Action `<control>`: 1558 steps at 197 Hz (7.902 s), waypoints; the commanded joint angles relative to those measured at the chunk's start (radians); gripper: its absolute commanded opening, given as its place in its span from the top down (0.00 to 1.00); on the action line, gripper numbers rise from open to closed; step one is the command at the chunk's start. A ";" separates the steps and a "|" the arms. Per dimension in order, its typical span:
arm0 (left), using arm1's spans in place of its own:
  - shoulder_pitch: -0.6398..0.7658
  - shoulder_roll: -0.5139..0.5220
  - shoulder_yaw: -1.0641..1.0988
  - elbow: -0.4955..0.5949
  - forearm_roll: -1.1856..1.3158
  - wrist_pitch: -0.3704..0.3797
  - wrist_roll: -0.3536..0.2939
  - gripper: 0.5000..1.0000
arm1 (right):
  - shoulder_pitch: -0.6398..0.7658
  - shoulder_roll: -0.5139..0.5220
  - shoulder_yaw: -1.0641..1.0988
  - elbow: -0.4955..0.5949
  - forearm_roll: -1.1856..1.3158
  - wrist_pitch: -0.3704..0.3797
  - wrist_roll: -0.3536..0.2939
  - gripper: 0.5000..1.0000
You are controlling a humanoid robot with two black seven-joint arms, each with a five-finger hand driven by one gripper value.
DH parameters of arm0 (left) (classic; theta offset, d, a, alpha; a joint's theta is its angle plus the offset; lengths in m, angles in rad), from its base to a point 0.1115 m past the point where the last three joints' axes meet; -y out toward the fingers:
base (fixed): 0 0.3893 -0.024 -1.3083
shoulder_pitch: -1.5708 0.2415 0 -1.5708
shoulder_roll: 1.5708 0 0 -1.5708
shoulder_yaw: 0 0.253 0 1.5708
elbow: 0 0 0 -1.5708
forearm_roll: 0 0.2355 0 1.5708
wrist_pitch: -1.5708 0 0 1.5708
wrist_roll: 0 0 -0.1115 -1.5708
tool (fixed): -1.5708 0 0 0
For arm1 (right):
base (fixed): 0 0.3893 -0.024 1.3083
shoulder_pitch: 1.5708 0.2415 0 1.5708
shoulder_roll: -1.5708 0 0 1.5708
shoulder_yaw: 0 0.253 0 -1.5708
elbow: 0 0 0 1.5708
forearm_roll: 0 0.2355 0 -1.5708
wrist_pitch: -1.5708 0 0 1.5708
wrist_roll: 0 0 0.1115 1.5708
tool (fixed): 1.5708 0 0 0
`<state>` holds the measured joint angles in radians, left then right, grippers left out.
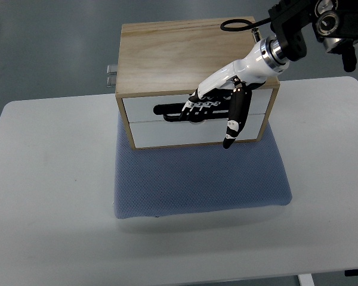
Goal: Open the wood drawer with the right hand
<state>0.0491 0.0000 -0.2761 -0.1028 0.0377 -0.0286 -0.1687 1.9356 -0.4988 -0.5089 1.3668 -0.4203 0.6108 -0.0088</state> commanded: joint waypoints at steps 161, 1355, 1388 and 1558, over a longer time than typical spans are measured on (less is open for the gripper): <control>0.000 0.000 0.000 0.000 0.001 0.000 0.000 0.00 | -0.017 0.028 -0.045 -0.009 -0.008 -0.149 -0.122 0.12; 0.000 0.000 0.000 0.000 0.001 0.000 0.000 0.00 | -0.512 -0.190 1.087 -0.387 0.262 -0.344 -0.010 0.12; 0.000 0.000 0.000 0.000 0.001 0.000 0.000 0.00 | -0.678 -0.132 1.288 -0.477 0.267 -0.471 0.027 0.12; 0.000 0.000 0.000 0.000 0.001 0.000 0.000 0.00 | -1.054 0.097 1.503 -0.719 0.384 -0.430 0.171 0.11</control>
<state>0.0489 0.0000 -0.2761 -0.1028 0.0379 -0.0293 -0.1688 0.9127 -0.4150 0.9987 0.6592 -0.0361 0.1863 0.1545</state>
